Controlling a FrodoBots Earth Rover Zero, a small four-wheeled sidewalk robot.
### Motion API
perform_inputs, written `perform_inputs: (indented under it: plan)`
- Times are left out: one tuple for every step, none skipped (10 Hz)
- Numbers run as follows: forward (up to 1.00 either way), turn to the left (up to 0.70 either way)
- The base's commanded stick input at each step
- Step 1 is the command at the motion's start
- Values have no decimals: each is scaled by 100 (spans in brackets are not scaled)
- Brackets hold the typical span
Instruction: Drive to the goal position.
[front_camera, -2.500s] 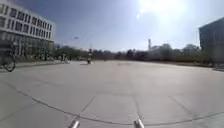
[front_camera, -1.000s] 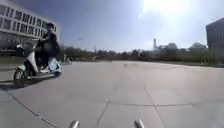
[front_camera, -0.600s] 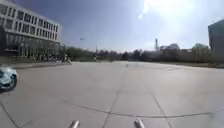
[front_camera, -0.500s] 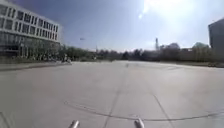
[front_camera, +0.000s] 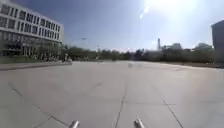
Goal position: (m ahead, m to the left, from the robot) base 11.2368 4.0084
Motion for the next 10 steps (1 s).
perform_inputs:
  plan:
    - [70, 0]
    - [70, 5]
    - [70, 11]
    - [70, 35]
    - [70, 21]
    - [70, 0]
    - [70, 0]
    - [70, 0]
    - [70, 0]
    - [70, 0]
